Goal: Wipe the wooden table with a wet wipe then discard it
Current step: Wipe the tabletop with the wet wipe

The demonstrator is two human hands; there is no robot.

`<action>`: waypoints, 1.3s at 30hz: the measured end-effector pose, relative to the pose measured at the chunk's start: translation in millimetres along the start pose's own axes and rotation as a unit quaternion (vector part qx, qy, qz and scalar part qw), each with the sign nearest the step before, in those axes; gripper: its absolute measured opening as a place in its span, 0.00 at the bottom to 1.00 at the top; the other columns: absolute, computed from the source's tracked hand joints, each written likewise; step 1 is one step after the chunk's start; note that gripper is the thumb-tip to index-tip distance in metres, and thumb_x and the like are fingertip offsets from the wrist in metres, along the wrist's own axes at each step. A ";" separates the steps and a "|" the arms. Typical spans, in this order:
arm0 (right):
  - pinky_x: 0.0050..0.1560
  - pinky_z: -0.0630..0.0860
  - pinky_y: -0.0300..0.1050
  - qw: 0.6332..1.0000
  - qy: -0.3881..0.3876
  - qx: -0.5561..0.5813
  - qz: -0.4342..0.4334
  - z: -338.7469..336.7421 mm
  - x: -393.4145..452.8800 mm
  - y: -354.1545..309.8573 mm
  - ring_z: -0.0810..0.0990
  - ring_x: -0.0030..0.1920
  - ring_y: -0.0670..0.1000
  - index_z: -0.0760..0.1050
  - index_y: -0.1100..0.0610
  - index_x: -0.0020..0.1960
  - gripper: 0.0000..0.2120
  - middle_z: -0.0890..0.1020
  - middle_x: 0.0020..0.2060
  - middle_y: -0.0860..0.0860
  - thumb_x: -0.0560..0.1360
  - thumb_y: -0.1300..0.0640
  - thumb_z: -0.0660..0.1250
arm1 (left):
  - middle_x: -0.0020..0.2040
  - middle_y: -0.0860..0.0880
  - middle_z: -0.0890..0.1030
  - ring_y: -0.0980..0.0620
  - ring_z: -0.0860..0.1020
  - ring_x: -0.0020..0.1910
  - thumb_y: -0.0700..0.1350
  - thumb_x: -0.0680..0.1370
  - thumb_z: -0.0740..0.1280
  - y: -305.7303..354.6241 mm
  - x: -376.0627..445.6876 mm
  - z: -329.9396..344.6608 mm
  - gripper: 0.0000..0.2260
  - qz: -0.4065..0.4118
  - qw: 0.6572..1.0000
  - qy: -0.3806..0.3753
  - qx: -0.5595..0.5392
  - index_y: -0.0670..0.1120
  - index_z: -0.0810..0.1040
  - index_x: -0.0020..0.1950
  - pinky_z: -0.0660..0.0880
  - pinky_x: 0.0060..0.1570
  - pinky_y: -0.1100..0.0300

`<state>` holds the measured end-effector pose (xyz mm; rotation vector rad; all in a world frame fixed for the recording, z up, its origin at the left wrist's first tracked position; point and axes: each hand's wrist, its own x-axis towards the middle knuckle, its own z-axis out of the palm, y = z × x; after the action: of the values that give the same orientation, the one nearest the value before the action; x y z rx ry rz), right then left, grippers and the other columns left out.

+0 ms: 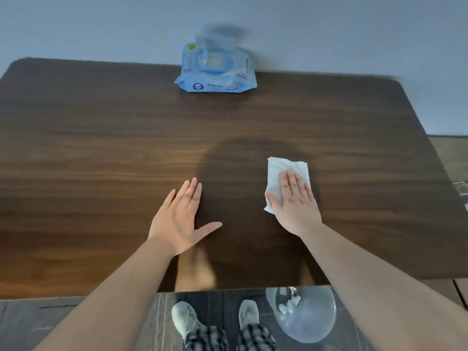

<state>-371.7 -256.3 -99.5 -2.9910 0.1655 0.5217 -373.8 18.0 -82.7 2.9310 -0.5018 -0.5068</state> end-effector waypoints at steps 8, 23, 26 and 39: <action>0.76 0.40 0.50 0.984 -0.001 0.043 0.174 -14.6 -21.4 146.3 0.40 0.77 0.52 0.36 0.55 0.77 0.34 0.41 0.78 0.53 0.78 0.37 0.40 | 0.75 0.52 0.34 0.56 0.33 0.73 0.75 0.67 0.32 116.6 65.2 12.7 0.43 0.126 0.991 -0.001 0.044 0.49 0.32 0.73 0.38 0.74 0.52; 0.74 0.39 0.52 0.926 0.023 0.120 0.358 -19.1 -2.7 268.3 0.40 0.77 0.54 0.37 0.58 0.77 0.35 0.41 0.77 0.55 0.79 0.38 0.40 | 0.75 0.54 0.33 0.56 0.32 0.73 0.75 0.69 0.36 225.3 115.0 21.6 0.42 0.180 0.981 0.003 0.069 0.51 0.32 0.74 0.34 0.73 0.52; 0.75 0.40 0.52 0.927 0.021 0.106 0.360 -18.3 -2.0 267.6 0.40 0.77 0.55 0.36 0.58 0.77 0.35 0.41 0.77 0.55 0.79 0.38 0.40 | 0.75 0.54 0.33 0.56 0.33 0.73 0.76 0.69 0.38 225.2 115.6 20.4 0.42 0.182 0.981 -0.001 0.062 0.51 0.34 0.75 0.33 0.72 0.52; 0.74 0.35 0.49 0.995 -0.020 0.039 0.085 -19.6 9.0 133.6 0.36 0.76 0.52 0.33 0.56 0.76 0.33 0.38 0.77 0.54 0.79 0.39 0.39 | 0.74 0.52 0.32 0.56 0.31 0.72 0.77 0.66 0.38 144.8 86.5 11.7 0.46 0.107 0.993 -0.008 0.045 0.47 0.32 0.73 0.34 0.71 0.54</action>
<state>-373.3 -391.5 -95.0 -2.9036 0.4314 0.5758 -344.6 -148.1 -94.3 2.9100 -0.8519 -0.4908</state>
